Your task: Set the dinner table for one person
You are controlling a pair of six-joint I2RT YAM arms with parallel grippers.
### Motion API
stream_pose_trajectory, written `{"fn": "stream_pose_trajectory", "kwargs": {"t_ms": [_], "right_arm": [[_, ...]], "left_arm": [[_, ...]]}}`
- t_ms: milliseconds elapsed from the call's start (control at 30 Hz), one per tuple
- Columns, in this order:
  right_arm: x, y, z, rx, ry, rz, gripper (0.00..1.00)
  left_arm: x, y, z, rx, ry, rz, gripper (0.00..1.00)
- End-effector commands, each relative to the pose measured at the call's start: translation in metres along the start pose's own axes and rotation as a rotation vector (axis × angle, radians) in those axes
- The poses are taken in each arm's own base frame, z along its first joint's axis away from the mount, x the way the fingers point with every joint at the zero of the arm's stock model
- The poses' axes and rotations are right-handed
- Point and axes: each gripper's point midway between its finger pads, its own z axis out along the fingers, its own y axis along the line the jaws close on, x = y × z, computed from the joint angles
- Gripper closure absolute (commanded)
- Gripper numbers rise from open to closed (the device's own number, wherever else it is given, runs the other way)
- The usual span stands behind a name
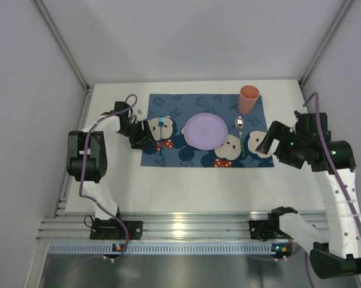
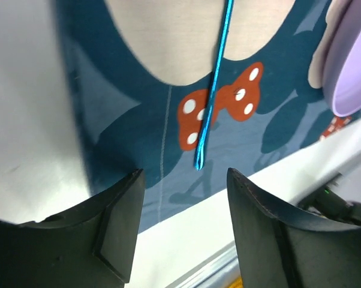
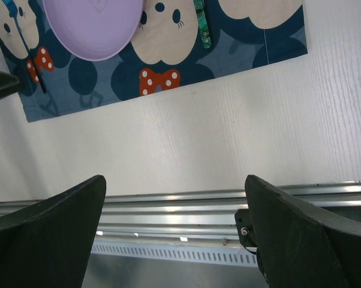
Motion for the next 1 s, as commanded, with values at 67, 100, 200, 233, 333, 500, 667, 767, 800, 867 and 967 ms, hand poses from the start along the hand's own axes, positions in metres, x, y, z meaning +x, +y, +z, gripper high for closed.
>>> {"fn": "stream_pose_trajectory", "kwargs": {"t_ms": [67,100,200,233,333,500,667,767,800,867,967], "right_arm": [[0.007,-0.007,-0.007,-0.003,-0.018,-0.029,0.0],[0.008,-0.007,-0.008,-0.005,-0.018,-0.031,0.0],[0.011,-0.006,-0.011,-0.022,-0.021,-0.04,0.0],[0.011,-0.003,-0.012,-0.042,-0.024,-0.043,0.0],[0.008,0.012,-0.025,-0.14,-0.074,-0.071,0.0],[-0.001,0.029,-0.065,-0.275,-0.267,-0.117,0.0],[0.004,0.027,-0.074,-0.347,-0.407,-0.111,0.0],[0.012,0.021,-0.074,-0.347,-0.422,-0.088,0.0],[0.014,0.021,-0.075,-0.352,-0.424,-0.086,0.0],[0.017,0.02,-0.081,-0.367,-0.45,-0.091,0.0],[0.019,0.02,-0.089,-0.38,-0.473,-0.103,0.0]], "left_arm": [[-0.013,-0.005,-0.058,-0.151,-0.18,0.091,0.36],[-0.013,-0.006,-0.063,-0.156,-0.2,0.096,0.34],[-0.009,-0.014,-0.087,-0.175,-0.301,0.112,0.33],[-0.005,-0.011,-0.09,-0.185,-0.324,0.096,0.33],[-0.003,-0.014,-0.111,-0.202,-0.454,0.091,0.34],[0.002,0.011,-0.175,-0.345,-0.929,0.109,0.33],[0.027,0.013,-0.207,-0.359,-1.277,0.384,0.01],[0.042,0.043,-0.2,-0.456,-1.283,0.366,0.01],[0.041,0.045,-0.203,-0.465,-1.313,0.363,0.01],[0.038,0.039,-0.202,-0.441,-1.325,0.4,0.01],[0.03,0.046,-0.192,-0.47,-1.291,0.379,0.01]]}}
